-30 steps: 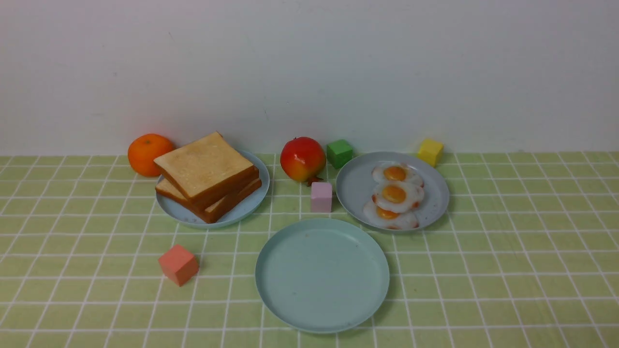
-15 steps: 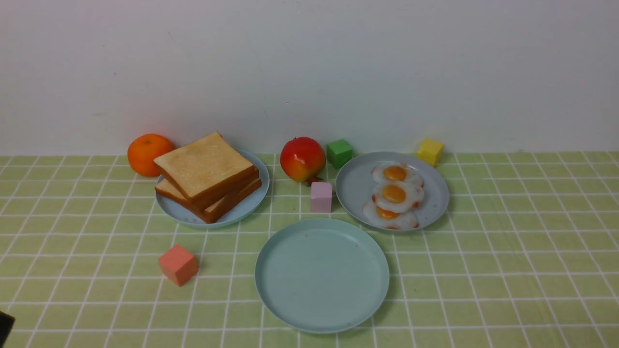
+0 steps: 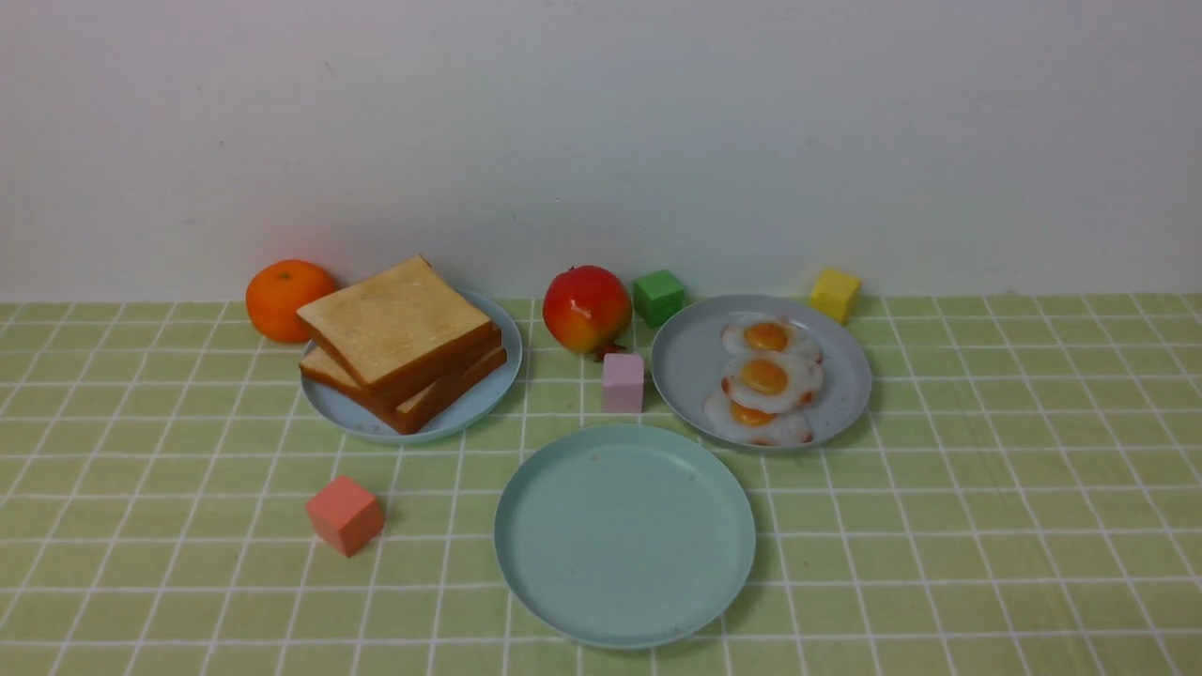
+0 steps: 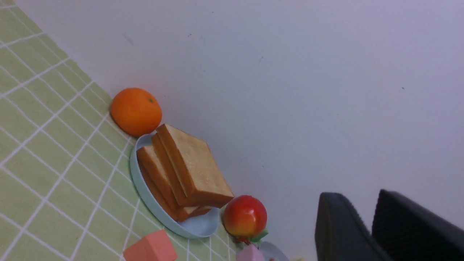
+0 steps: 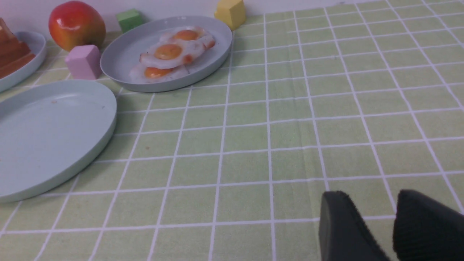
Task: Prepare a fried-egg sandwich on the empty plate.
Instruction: Use the left arm to grab a slice of bread
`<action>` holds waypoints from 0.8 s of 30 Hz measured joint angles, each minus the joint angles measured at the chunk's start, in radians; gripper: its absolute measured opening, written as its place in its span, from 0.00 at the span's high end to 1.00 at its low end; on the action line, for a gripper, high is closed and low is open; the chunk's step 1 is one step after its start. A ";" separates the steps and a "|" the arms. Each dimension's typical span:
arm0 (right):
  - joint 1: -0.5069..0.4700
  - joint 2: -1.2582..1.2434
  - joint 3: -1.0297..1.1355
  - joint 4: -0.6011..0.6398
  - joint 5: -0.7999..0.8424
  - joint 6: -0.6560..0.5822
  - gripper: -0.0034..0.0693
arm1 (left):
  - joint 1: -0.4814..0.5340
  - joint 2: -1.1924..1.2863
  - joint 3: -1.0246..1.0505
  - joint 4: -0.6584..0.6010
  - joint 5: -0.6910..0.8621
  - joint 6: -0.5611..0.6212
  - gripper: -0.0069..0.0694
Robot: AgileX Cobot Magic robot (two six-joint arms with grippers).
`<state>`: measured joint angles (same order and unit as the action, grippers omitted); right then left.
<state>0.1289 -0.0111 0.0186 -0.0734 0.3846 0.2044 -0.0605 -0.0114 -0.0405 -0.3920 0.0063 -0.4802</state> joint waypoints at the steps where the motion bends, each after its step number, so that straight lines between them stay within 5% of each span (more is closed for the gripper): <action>1: 0.000 0.000 0.000 0.000 0.000 0.000 0.62 | 0.000 0.001 -0.038 0.032 0.046 0.007 0.77; 6: 0.000 0.000 0.000 0.000 -0.006 0.000 0.62 | 0.000 0.134 -0.267 0.153 0.351 0.117 0.92; 14: 0.000 0.000 0.008 0.181 -0.187 0.097 0.62 | -0.092 0.470 -0.532 0.166 0.810 0.386 0.93; 21: 0.000 0.000 0.003 0.272 -0.292 0.143 0.64 | -0.138 0.703 -0.597 0.093 0.915 0.411 0.93; 24: 0.000 0.025 -0.129 0.295 -0.077 0.175 0.76 | -0.140 0.784 -0.599 -0.031 0.908 0.518 0.93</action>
<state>0.1289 0.0134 -0.1103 0.2213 0.3077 0.3791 -0.2001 0.7723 -0.6392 -0.4227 0.9138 0.0382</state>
